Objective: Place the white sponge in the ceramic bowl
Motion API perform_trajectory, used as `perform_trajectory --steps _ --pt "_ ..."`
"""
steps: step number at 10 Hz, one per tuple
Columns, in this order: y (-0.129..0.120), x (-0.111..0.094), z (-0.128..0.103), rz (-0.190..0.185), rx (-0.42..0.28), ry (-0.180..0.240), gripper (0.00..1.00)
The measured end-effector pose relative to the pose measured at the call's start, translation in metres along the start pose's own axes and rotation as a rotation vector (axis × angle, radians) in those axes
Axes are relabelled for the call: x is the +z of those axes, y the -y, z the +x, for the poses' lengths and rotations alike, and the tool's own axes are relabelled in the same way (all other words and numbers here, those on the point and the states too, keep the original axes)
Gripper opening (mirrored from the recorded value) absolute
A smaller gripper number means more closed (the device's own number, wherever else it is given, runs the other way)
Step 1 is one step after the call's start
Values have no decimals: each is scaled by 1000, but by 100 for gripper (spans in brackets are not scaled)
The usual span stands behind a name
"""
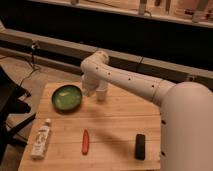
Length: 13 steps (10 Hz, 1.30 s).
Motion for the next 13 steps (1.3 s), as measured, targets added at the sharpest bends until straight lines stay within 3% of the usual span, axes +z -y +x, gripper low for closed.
perform_trajectory --steps 13 --pt "22 8 -16 27 -59 5 0"
